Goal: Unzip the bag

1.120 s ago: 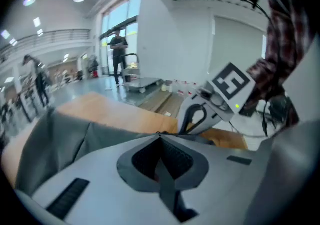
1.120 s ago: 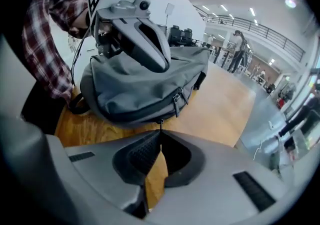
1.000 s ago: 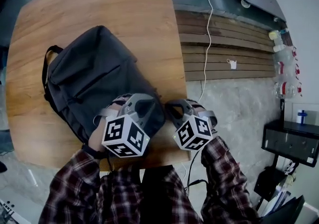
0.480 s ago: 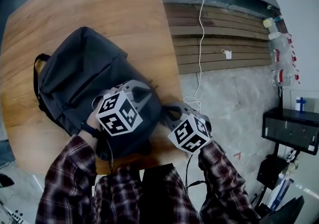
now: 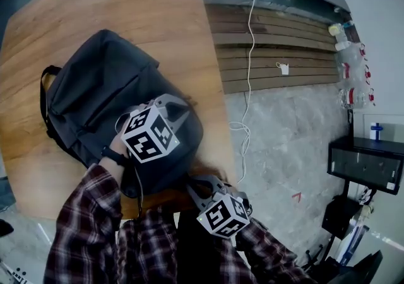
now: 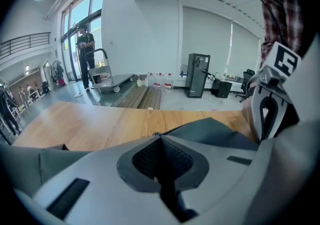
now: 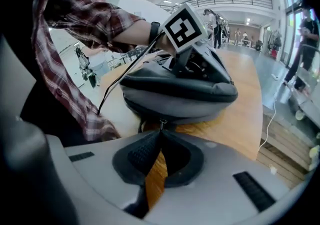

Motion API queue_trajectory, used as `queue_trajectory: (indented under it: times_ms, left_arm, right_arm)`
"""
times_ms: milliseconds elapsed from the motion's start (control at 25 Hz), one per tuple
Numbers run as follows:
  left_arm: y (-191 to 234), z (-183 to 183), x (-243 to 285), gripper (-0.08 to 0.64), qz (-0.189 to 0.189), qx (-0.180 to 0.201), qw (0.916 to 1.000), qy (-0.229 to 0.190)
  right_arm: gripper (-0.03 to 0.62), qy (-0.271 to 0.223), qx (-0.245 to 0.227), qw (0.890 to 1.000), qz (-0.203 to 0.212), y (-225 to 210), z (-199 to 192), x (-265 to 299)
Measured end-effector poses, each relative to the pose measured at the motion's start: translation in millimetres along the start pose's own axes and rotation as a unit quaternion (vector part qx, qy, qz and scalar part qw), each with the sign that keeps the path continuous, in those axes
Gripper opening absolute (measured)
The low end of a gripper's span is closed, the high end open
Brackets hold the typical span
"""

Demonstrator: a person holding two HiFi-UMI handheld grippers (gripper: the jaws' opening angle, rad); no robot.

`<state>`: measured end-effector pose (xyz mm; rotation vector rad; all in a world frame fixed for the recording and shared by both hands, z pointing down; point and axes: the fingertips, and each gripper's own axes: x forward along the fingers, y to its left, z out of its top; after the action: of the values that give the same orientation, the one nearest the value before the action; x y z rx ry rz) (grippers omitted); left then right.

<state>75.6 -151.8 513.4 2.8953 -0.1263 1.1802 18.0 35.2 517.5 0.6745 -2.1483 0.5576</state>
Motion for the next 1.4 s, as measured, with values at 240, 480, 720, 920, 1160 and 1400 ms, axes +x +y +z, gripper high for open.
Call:
queue_trajectory:
  times_ms: [240,480,720,920,1160,1400]
  left_arm:
    - [36.6,-38.4,-17.7,0.008,0.079,-0.06,0.9949,0.018]
    - [68.3,-103.3,-78.0,0.008,0.188,-0.179,0.9651,0.035]
    - [62.4,-139.0,-122.6,0.008,0.232,-0.194,0.9509,0.064]
    - [32.7,-97.5,-115.8,0.008,0.193,-0.161,0.9673,0.036]
    - [31.0,-79.2,-72.5,0.008,0.168,-0.146,0.9743,0.032]
    - [36.7,-82.8,-71.0,0.008,0.172,-0.177,0.969,0.012]
  right_arm:
    - [0.018,0.008,-0.059,0.997,-0.045,-46.6,-0.5,7.1]
    - [0.018,-0.003,-0.12,0.99,-0.067,-97.7,34.3,26.5]
    - [0.018,-0.012,-0.142,0.988,-0.066,-143.8,82.1,55.9]
    - [0.018,-0.023,-0.124,0.99,-0.069,-179.4,112.5,70.8]
    - [0.018,-0.009,-0.113,0.991,-0.07,-178.1,118.1,72.5]
    - [0.018,-0.014,-0.094,0.993,-0.074,-165.3,103.5,59.2]
